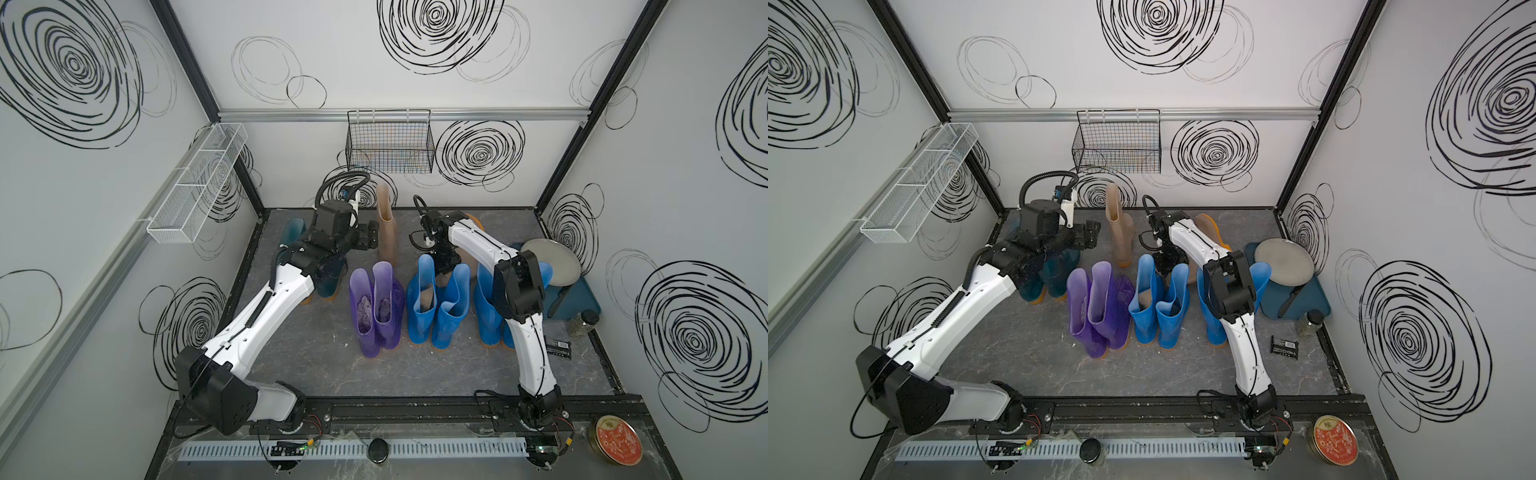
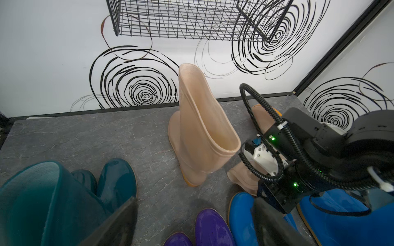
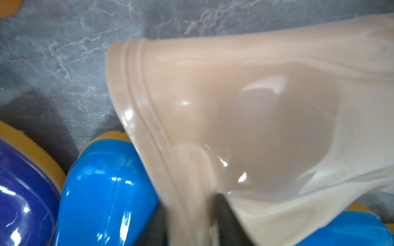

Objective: Match and arrange rain boots in pairs
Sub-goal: Adjust the rain boot at the center of the board.

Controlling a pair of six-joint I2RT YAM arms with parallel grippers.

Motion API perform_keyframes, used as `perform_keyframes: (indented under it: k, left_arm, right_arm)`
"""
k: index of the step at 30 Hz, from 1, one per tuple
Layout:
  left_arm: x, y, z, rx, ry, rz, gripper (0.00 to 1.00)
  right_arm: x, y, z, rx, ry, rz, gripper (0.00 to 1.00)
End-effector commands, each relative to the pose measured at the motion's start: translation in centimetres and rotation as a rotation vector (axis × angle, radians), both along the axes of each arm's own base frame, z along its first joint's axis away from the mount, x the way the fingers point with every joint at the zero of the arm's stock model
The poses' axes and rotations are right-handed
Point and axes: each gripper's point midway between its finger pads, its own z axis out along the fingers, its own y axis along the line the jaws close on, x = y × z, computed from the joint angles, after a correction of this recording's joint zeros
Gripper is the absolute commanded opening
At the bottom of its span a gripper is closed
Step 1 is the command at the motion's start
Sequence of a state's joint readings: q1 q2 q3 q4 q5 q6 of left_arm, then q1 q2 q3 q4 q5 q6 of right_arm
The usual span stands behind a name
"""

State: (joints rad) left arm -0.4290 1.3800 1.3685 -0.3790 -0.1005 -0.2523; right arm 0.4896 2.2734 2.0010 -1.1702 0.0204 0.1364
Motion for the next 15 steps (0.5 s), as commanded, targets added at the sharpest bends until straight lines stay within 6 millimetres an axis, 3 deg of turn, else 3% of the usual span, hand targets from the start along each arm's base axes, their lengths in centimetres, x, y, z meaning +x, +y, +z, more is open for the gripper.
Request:
perform_keyframes:
  k: [1,2,11,15]
  left_arm:
    - [0.1,0.2,2.2,-0.048,-0.068,0.005,0.87]
    - [0.1,0.3,2.3,-0.05,-0.07,0.007,0.87]
    - [0.1,0.0,2.7,-0.056,-0.076,0.003,0.87]
    - [0.1,-0.2,3.0,-0.063,-0.085,0.0,0.87]
  right_arm:
    - [1.8,-1.4,3.1,-0.028,-0.11,-0.023,0.04]
    - [2.3,-1.4,4.0,-0.032,-0.143,-0.016,0.0]
    - [5.7,-2.3,12.3,0.083,-0.323,-0.054,0.0]
    - [6.9,-1.2,16.3,0.207,-0.409,-0.001,0.0]
